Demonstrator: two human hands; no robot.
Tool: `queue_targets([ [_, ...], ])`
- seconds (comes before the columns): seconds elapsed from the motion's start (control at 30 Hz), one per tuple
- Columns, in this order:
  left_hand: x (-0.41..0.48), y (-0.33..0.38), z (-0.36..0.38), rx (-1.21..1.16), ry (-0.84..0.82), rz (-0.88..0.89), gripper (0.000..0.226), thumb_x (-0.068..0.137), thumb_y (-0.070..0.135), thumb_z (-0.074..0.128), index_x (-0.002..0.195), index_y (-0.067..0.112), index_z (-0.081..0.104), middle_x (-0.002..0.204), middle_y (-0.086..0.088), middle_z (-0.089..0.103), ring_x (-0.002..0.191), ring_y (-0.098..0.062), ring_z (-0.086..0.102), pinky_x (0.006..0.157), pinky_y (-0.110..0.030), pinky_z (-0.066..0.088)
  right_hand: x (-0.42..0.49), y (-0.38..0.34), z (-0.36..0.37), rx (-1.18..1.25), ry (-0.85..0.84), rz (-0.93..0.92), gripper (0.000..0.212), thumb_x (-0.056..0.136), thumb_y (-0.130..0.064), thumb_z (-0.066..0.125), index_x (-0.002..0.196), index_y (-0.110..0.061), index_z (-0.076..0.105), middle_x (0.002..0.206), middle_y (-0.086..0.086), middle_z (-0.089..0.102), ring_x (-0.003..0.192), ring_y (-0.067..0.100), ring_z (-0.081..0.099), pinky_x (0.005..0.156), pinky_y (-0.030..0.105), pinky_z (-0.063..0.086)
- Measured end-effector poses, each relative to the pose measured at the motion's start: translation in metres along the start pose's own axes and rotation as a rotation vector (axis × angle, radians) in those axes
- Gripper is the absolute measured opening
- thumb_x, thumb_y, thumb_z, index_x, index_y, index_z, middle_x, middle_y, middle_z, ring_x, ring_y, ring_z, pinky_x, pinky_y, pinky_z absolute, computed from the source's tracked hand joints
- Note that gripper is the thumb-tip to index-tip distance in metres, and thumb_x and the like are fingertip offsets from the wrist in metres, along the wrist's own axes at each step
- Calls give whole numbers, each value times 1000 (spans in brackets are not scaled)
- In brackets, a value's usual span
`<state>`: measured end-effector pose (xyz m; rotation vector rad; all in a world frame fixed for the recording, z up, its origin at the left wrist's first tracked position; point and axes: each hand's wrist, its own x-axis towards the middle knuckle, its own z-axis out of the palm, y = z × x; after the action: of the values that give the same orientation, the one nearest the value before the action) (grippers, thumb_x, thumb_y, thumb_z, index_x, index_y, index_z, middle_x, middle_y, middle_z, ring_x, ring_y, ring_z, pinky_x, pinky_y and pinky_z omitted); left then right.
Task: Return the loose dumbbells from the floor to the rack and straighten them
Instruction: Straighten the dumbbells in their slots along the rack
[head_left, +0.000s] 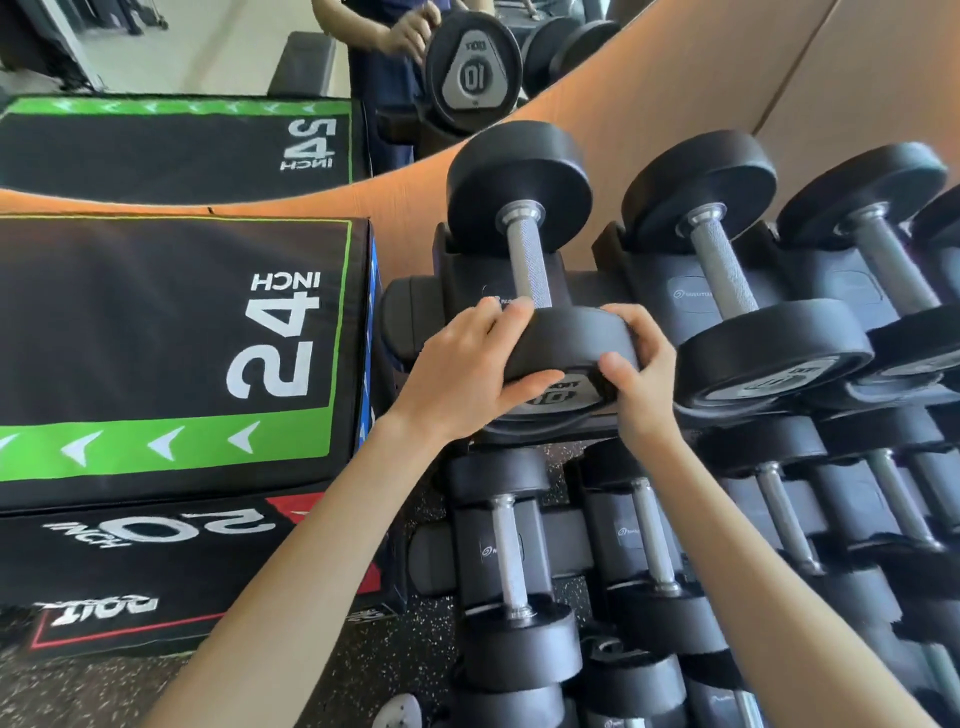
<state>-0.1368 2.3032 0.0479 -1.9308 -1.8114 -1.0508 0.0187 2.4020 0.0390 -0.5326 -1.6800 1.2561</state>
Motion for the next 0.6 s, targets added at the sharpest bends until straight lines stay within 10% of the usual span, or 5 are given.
queue_targets([
  [0.33,-16,7,11,-289,245,-222,67,86,63,49,110,2,60,91,-9,59,82,-19,55,78,-21,42,-1,-6,7,-6,-69,61,60,61,-68,68,92,-19,53,81,-18,59,77,3,54,69,17,43],
  [0.6,-18,8,17,-414,289,-292,59,84,60,55,112,8,55,96,-2,54,88,-16,53,81,-23,41,0,-13,13,-96,-22,0,34,63,-42,67,89,-26,52,80,0,52,77,17,48,70,33,41],
])
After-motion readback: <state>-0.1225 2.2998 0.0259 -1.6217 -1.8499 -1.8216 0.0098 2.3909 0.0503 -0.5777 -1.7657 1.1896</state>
